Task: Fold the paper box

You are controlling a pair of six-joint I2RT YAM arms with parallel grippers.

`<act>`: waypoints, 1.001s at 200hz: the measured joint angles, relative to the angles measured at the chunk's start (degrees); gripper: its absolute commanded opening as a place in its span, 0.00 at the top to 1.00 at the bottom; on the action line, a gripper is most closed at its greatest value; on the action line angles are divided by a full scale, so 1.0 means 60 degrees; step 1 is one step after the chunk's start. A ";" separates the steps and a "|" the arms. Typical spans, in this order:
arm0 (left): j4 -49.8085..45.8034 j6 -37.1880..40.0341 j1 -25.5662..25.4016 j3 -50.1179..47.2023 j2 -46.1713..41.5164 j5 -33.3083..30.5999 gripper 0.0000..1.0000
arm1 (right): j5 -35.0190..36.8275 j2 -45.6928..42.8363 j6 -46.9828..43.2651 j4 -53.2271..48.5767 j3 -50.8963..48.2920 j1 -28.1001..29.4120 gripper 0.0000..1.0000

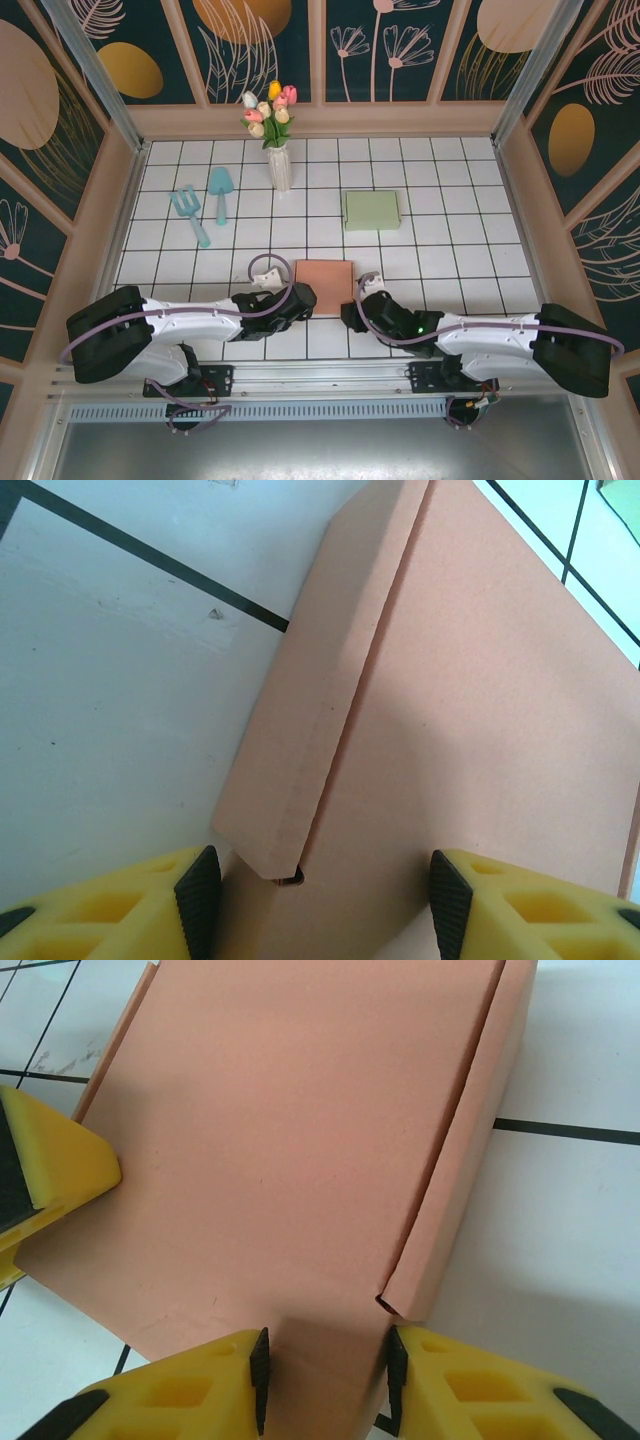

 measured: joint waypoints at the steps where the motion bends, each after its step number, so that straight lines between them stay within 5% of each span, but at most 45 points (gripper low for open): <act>1: 0.0000 0.0000 0.0000 0.0000 0.0000 0.0000 0.41 | 0.0004 0.0000 0.0000 0.0007 -0.0004 0.0000 0.63; 200: 0.0831 0.0004 -0.0047 -0.0295 0.0171 -0.0295 0.42 | 0.0608 0.0026 0.0004 0.1985 -0.1082 0.0098 0.68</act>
